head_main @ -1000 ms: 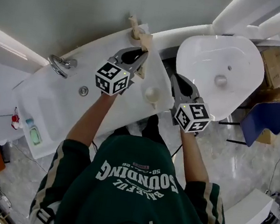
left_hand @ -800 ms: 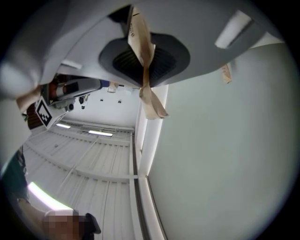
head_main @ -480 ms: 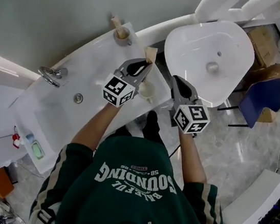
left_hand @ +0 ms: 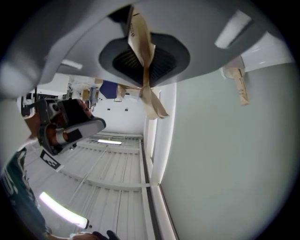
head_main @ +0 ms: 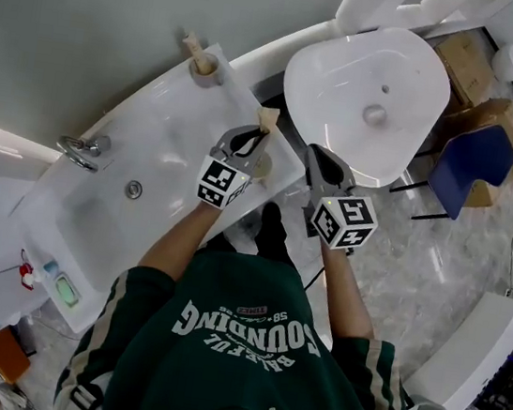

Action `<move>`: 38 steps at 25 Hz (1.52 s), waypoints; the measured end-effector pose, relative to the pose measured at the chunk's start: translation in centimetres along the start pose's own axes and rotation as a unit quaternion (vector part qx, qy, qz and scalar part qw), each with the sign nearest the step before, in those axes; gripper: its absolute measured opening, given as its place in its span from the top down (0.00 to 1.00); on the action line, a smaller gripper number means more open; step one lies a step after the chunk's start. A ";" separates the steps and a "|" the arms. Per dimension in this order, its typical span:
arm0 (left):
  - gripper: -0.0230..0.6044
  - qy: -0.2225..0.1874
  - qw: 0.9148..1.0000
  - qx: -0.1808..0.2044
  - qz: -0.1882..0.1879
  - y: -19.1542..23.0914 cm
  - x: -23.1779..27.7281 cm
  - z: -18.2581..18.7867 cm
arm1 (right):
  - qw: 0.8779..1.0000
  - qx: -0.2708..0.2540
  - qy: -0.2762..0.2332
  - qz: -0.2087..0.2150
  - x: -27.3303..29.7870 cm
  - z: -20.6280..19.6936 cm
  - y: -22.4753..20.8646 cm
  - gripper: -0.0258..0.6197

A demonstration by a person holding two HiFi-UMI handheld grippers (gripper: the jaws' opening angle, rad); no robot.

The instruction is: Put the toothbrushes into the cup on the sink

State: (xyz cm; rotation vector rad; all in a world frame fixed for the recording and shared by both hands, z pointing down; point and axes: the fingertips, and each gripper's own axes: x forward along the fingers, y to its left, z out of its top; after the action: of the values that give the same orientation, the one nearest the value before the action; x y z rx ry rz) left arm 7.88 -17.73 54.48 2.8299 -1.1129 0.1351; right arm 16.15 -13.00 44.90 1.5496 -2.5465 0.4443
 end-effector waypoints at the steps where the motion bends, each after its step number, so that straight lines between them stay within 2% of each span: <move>1: 0.82 0.005 1.000 0.001 0.002 -0.1 0.1 -0.5 | 1.000 0.000 0.001 -0.001 -0.1 0.0 0.0 0.96; 10: 0.82 0.056 0.998 0.003 -0.008 -0.7 -0.3 -5.3 | 1.000 -0.001 0.007 -0.003 0.5 -0.1 0.2 0.96; 14: 0.82 0.076 0.997 0.010 -0.025 -1.7 -0.7 -5.2 | 1.000 -0.001 0.009 -0.001 0.7 -0.1 0.2 0.96; 18: 0.82 0.115 0.993 0.022 -0.034 -1.8 -1.1 -6.8 | 1.000 -0.002 0.011 0.004 1.2 -0.2 0.2 0.96; 21: 0.82 0.152 0.987 0.013 -0.050 -2.0 -1.4 -8.6 | 1.000 -0.001 0.013 0.009 1.6 -0.3 0.4 0.96; 24: 0.79 0.164 0.985 0.006 -0.060 -2.2 -1.7 -9.3 | 1.000 -0.001 0.015 0.014 2.0 -0.4 0.7 0.96; 28: 0.74 0.153 0.987 0.003 -0.050 -1.5 -2.5 -8.5 | 1.000 -0.004 0.016 0.024 2.6 -0.4 1.3 0.96; 32: 0.74 0.133 0.991 -0.006 -0.028 0.1 -3.7 -7.0 | 0.999 -0.012 0.017 0.039 3.6 -0.2 2.4 0.96; 38: 0.74 0.099 0.994 -0.014 0.053 5.2 -7.8 -4.6 | 0.996 -0.026 0.003 0.090 6.4 0.9 6.6 0.96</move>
State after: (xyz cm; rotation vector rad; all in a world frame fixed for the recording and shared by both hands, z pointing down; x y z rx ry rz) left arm -1.59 -15.65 58.40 2.6629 -1.2080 0.3968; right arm 7.42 -15.89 44.46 1.3048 -2.6817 0.3979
